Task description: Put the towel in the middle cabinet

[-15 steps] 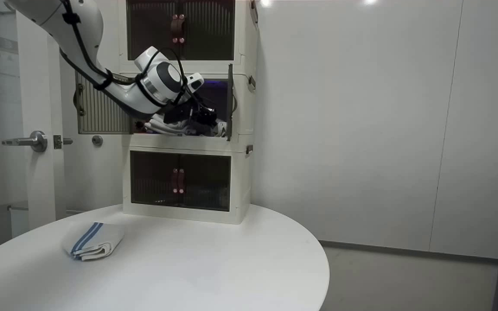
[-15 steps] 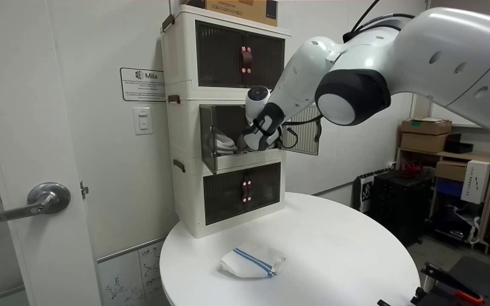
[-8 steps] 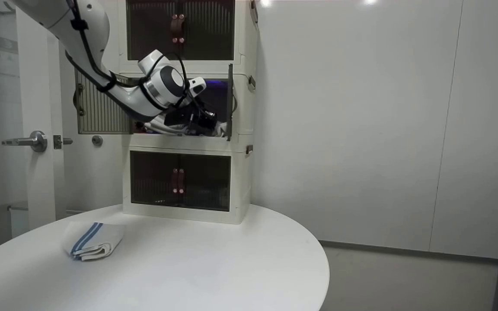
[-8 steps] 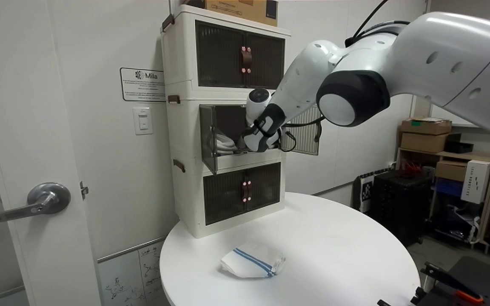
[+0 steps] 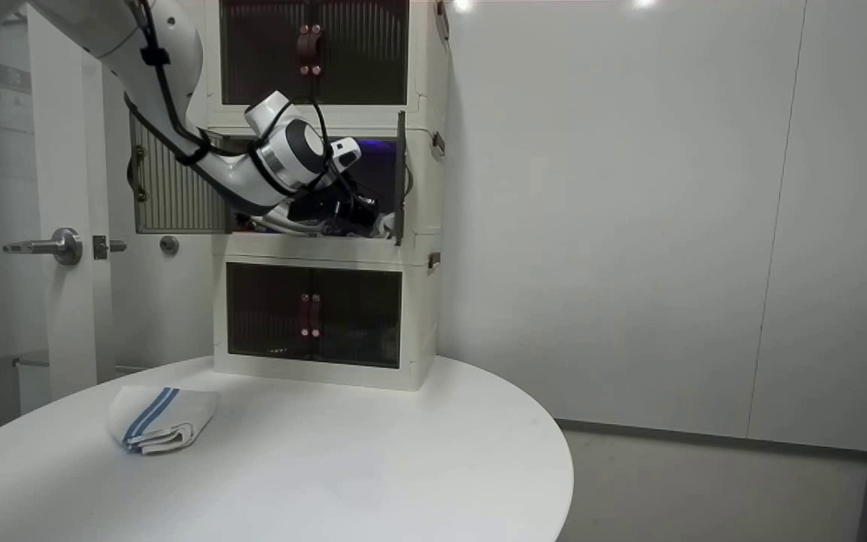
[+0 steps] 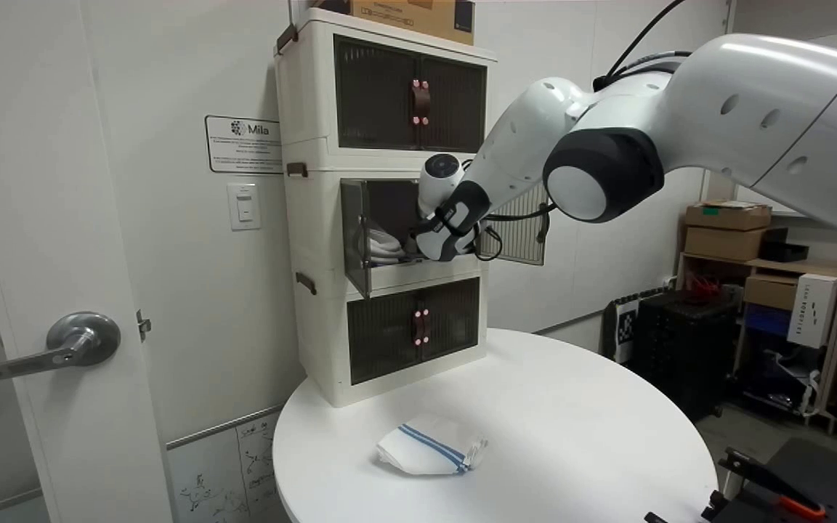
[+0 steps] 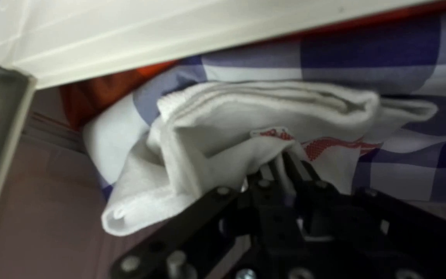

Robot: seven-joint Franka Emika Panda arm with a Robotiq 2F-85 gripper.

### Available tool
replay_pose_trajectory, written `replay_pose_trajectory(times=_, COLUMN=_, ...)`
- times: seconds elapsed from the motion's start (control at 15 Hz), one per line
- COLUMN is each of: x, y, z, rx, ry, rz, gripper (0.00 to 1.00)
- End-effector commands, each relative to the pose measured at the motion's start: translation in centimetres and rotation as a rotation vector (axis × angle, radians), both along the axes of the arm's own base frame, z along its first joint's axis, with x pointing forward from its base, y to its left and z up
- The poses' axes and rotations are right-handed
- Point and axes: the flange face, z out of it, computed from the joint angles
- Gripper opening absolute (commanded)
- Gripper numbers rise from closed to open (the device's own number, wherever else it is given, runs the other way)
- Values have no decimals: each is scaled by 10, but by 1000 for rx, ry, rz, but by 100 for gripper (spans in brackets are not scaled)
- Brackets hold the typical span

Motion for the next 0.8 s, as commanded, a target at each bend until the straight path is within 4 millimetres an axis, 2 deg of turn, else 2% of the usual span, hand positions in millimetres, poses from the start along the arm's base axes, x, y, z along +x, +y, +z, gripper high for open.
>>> replay_pose_trajectory(times=0.0, x=9, y=2, z=4, rx=-7, ry=-21, rz=32, gripper=47)
replay_pose_trajectory(times=0.47, x=3, y=0, z=8, rx=-1, ry=-27, rz=43, gripper=98)
replay_pose_trajectory(times=0.73, x=-8, y=-2, z=17, rx=-14, ry=-33, rz=62, gripper=100)
